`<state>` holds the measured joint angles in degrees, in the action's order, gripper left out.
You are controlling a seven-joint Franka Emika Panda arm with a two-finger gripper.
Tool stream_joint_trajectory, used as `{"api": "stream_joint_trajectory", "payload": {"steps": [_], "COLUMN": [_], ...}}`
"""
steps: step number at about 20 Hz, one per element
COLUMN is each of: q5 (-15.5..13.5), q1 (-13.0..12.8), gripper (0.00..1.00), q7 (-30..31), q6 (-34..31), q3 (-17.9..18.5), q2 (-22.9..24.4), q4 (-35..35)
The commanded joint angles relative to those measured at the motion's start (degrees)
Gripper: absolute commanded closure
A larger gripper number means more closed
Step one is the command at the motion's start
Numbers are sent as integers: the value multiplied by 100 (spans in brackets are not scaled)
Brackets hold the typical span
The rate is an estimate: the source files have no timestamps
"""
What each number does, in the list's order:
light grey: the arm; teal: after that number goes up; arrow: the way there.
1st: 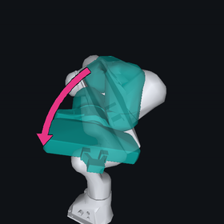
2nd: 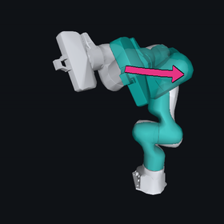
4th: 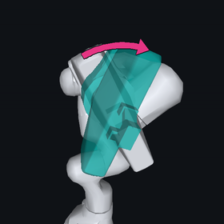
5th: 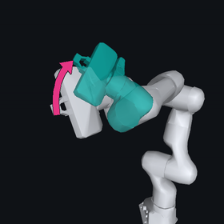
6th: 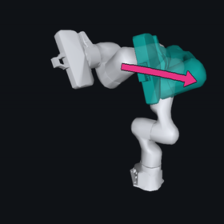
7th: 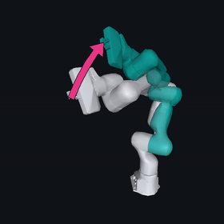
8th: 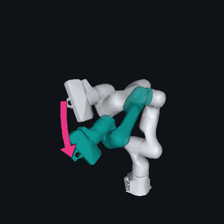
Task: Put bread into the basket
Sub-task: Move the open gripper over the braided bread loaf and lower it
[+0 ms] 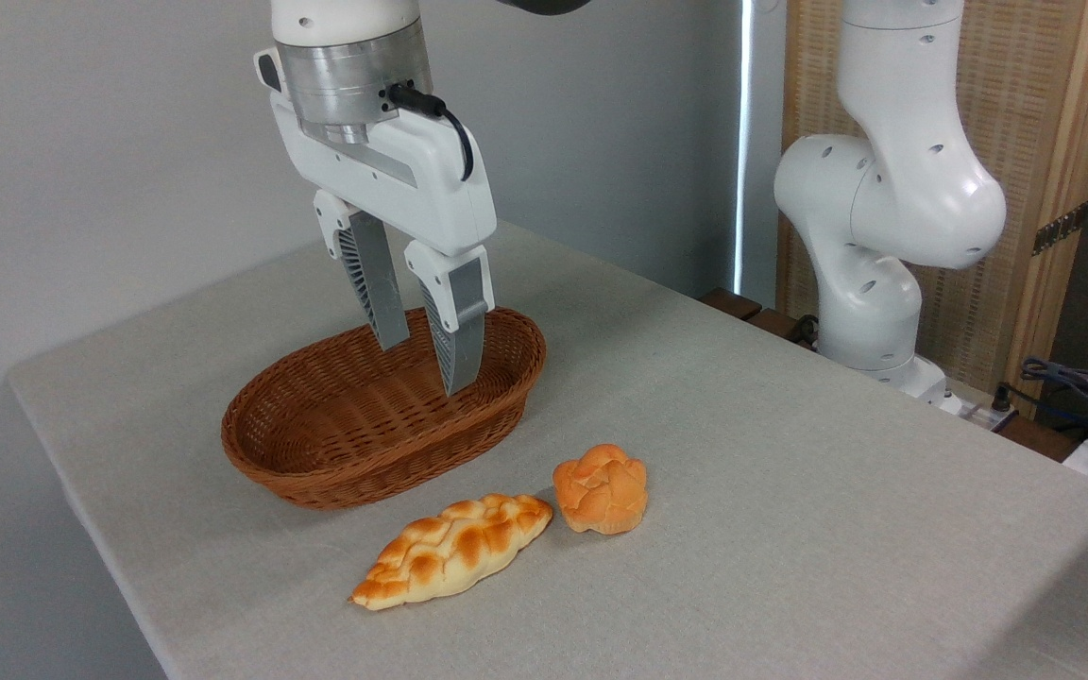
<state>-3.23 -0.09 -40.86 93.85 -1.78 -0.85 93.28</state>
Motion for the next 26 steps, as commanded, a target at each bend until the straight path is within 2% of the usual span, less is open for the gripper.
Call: {"api": "stream_joint_trajectory", "payload": {"steps": [1, 4, 6, 8, 10, 13, 17, 20, 23, 26], "q5": [-28, -28, -28, -28, -28, -20, -28, -37, -203, -818], "q1": [0, 9, 0, 9, 9, 0, -17, -9, -70, -149], "gripper": [0, 0, 0, 0, 0, 0, 0, 0, 0, 0], "q7": [-264, -466, -904, -1326, -1521, -1670, -1759, -1759, -1724, -1741], "q6": [509, 1388, 1652, 1960, 2346, 2593, 3418, 3526, 3535, 3604], "q3": [46, 142, 265, 449, 485, 582, 573, 573, 564, 564], "q2": [487, 1085, 1297, 1306, 1306, 1297, 1271, 1201, 1052, 981], "q4": [689, 1586, 1947, 2132, 2343, 2685, 3476, 3548, 3548, 3557]}}
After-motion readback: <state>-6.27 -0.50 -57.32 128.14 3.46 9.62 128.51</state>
